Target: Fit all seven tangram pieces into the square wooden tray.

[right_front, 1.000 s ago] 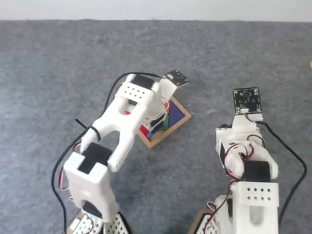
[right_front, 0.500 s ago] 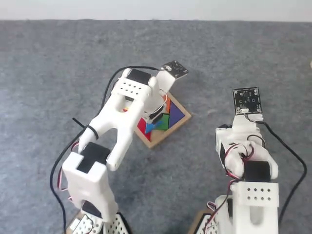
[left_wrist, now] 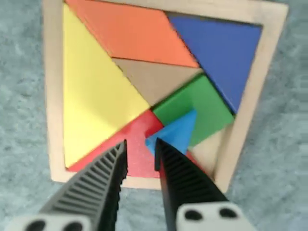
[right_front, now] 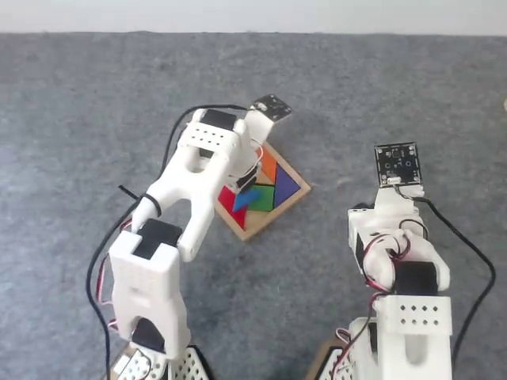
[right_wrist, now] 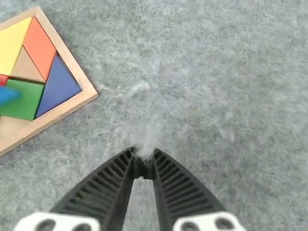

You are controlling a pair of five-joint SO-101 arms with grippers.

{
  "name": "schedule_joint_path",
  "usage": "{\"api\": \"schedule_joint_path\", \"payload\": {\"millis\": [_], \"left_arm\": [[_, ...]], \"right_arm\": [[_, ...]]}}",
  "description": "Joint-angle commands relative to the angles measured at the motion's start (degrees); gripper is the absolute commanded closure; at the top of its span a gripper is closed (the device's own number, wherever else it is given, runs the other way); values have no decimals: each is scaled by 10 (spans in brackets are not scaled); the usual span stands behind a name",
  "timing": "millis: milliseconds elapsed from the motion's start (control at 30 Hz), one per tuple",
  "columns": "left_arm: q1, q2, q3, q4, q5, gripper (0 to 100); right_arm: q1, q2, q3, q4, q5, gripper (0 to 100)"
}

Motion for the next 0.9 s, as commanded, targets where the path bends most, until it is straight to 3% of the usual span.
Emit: {"api": "schedule_joint_path", "payload": {"millis": [0, 400, 733, 867], "left_arm": [[7, 2, -8, 33, -7, 909], [69, 2, -6, 56, 25, 910], [63, 2, -18, 56, 25, 910], [62, 2, -97, 119, 25, 910]], "right_arm": [[-3, -11, -6, -15, 7, 990], [-3, -11, -6, -15, 7, 990], [-3, -11, -6, -15, 7, 990], [-3, -11, -6, -15, 7, 990]]}}
